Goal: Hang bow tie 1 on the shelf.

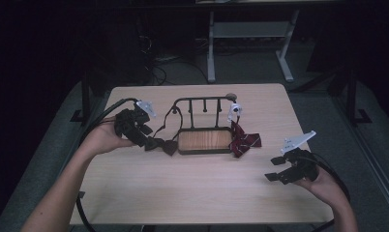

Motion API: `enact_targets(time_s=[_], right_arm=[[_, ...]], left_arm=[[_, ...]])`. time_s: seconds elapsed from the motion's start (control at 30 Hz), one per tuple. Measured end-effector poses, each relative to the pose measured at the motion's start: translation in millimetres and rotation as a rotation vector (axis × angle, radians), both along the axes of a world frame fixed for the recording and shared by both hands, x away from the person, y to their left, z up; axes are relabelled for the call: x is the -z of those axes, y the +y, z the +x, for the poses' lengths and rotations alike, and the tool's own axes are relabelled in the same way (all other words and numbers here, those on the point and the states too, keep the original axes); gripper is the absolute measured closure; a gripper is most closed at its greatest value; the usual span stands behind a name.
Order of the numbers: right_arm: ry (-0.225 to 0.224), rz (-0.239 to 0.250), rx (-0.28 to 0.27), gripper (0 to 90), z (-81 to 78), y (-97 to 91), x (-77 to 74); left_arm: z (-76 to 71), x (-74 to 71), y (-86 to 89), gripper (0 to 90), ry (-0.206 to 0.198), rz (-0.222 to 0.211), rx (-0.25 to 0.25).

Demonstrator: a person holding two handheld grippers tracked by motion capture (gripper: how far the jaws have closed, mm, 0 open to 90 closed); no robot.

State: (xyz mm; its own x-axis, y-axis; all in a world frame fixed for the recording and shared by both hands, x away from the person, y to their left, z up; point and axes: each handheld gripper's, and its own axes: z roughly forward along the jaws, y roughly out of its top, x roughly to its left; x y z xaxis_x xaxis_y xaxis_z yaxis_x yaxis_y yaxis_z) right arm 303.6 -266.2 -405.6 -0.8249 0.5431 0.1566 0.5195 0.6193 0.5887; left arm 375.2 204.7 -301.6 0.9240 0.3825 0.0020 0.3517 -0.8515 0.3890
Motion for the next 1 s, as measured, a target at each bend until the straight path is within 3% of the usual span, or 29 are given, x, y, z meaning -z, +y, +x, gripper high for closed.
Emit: enact_targets(time_s=[0.9,1.0], right_arm=[[0.005,-0.007,0.0,31.7,-0.8,-1.2,3.1],[0.01,-0.007,0.002,31.7,-1.1,-0.8,3.5]], left_arm=[[-18.0,26.8,11.2,37.1,0.003,-0.034,-0.01],[-18.9,30.8,12.1,36.0,0.006,-0.017,-0.009]])
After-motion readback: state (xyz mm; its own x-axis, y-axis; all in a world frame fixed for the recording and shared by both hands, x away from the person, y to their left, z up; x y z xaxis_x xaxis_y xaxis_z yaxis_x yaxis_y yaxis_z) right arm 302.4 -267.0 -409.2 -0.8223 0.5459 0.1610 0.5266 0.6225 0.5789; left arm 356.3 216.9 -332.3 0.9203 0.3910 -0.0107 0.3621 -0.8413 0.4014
